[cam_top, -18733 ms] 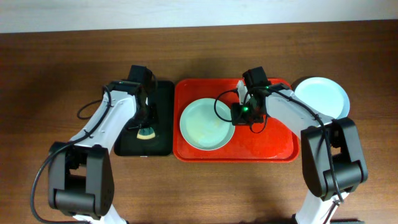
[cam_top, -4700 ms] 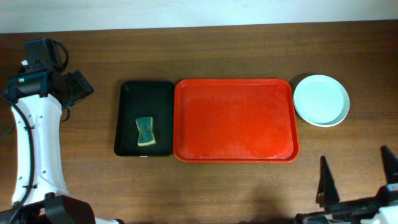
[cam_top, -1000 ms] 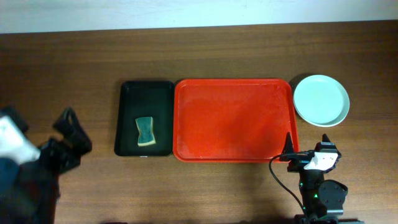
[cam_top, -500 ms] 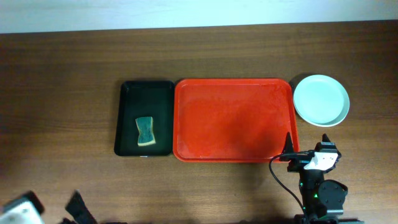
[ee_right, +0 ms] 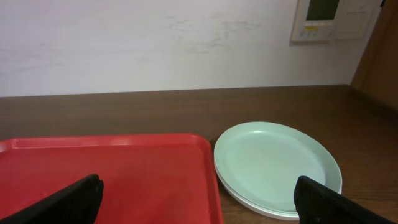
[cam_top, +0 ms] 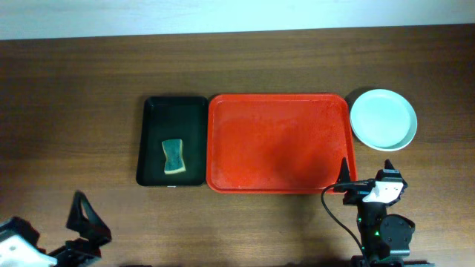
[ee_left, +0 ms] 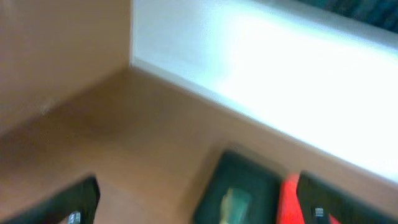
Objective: Clean dirty plates on tray and stack at the side
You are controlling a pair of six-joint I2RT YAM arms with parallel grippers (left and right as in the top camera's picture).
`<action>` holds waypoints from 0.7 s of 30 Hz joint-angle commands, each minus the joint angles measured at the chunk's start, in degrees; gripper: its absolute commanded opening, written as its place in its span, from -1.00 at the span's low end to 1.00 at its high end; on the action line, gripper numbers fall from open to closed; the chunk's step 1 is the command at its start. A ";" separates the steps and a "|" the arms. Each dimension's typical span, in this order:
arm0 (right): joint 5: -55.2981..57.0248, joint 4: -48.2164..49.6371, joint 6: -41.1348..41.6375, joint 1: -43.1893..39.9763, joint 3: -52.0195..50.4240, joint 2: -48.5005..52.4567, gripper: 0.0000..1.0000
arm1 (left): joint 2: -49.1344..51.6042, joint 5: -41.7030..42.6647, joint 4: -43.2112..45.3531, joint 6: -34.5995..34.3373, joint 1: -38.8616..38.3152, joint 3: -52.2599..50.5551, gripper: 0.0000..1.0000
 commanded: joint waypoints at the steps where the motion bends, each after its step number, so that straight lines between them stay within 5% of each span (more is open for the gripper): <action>1: 0.11 -0.52 0.28 0.52 -0.28 -0.42 0.97 | -5.46 6.75 16.76 0.79 -0.24 -8.68 0.98; 5: 0.11 -0.52 0.28 0.52 -0.28 -0.42 0.97 | -11.08 12.50 40.48 0.76 -0.15 -19.82 0.98; 10: 0.11 -0.52 0.28 0.52 -0.28 -0.42 0.97 | -17.49 14.73 58.80 0.63 -0.15 -30.36 0.98; 21: 0.11 -0.52 0.28 0.52 -0.28 -0.42 0.97 | -22.40 14.88 65.83 0.61 -0.20 -42.23 0.98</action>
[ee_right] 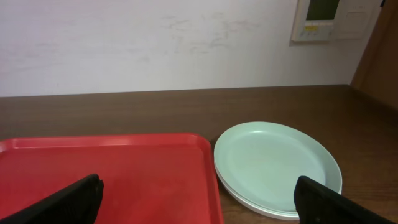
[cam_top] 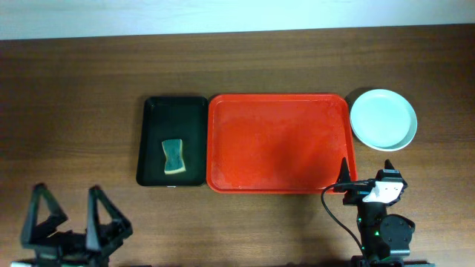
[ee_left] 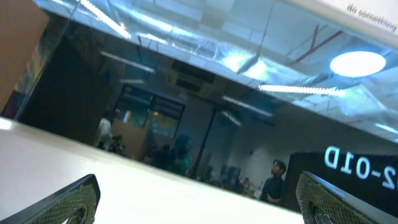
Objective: Clean dirty plates on tray and stack at the side
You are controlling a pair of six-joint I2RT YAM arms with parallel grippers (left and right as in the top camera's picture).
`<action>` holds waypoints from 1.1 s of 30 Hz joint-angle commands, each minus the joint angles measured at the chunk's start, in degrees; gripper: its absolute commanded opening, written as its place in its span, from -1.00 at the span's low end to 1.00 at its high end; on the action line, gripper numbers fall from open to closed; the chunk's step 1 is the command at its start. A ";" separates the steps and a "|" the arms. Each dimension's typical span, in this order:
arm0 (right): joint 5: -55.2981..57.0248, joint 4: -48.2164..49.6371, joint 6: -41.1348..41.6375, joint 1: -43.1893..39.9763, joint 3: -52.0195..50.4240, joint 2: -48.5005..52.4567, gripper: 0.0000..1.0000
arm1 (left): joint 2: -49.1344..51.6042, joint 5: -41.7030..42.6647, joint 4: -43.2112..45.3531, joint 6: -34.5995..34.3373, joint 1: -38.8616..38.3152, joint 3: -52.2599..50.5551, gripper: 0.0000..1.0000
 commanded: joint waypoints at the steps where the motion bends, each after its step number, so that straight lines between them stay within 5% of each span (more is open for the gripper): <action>1: 0.11 -0.50 0.24 0.52 -0.28 -0.42 0.97 | -0.48 1.03 1.75 0.50 -0.24 -3.39 0.98; 16: 0.11 -0.50 0.24 0.52 -0.28 -0.42 0.97 | -0.48 1.29 19.85 0.22 -0.24 -24.63 0.98; 23: 0.11 -0.50 0.24 0.52 -0.28 -0.42 0.97 | -0.48 1.25 20.70 0.26 -0.28 -30.18 0.98; 33: 0.11 -0.50 0.24 0.52 -0.28 -0.42 0.97 | -0.48 0.50 -1.14 0.31 -0.33 -30.47 0.98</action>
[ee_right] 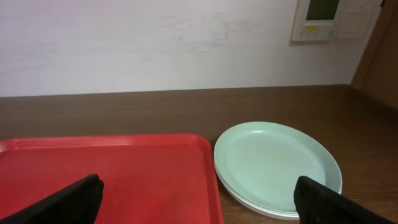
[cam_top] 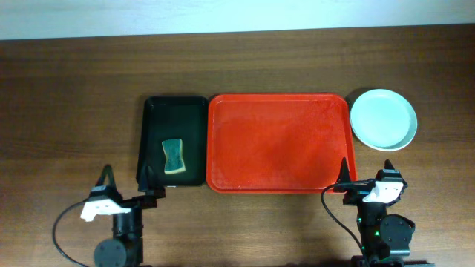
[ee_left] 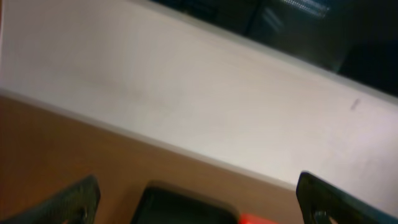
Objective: Clean dirty plates on tray and stack at the side
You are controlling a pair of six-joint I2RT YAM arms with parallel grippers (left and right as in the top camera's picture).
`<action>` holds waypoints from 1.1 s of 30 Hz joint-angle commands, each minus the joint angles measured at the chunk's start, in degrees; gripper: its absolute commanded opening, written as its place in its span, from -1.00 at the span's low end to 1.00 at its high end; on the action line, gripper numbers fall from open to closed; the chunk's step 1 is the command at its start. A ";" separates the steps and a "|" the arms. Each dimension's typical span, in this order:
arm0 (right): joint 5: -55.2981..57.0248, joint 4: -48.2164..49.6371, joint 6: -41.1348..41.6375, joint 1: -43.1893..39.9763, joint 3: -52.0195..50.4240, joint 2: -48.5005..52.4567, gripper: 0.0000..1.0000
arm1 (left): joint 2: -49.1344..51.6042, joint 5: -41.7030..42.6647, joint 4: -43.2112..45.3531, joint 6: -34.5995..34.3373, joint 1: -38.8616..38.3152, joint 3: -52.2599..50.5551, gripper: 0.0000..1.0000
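A stack of pale green plates (cam_top: 383,119) (ee_right: 277,165) rests on the table just right of the red tray (cam_top: 278,141) (ee_right: 112,177). I see nothing lying on the tray. My right gripper (cam_top: 366,172) (ee_right: 199,199) stands open at the tray's near right corner, holding nothing. At the near left, my left gripper (cam_top: 126,178) (ee_left: 199,202) is open and holds nothing. It faces the black tray (cam_top: 174,111) (ee_left: 186,208), where a green and yellow sponge (cam_top: 174,156) lies.
The black tray touches the red tray's left side. A white wall runs along the table's far edge (cam_top: 237,33). Bare brown tabletop (cam_top: 67,111) stretches to the left. A cable (cam_top: 67,222) loops beside the left arm's base.
My left gripper has moved right and forward from the near left edge to just in front of the black tray. Its camera has dropped from the ceiling to the wall and table. The right arm is unchanged.
My left gripper was tilted in the near left corner, its camera on the table. Then it stood at the near edge with its camera on the ceiling. Now it sits before the black tray. Right gripper, plates, trays and sponge kept their places.
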 commanded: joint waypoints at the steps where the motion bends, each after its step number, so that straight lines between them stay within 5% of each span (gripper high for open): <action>1: 0.11 -0.50 0.24 0.52 -0.28 -0.42 0.97 | -0.44 -1.03 -10.71 0.33 -0.31 -0.42 0.98; 10: 0.11 -0.50 0.24 0.52 -0.28 -0.42 0.97 | -0.46 -1.40 -14.27 10.01 -2.25 -0.42 0.98; 26: 0.11 -0.50 0.24 0.52 -0.28 -0.42 0.97 | -0.46 -1.40 -14.29 10.21 -3.06 -0.42 0.98; 33: 0.11 -0.50 0.24 0.52 -0.28 -0.42 0.97 | -0.44 -0.94 -14.29 16.17 -3.06 -0.42 0.98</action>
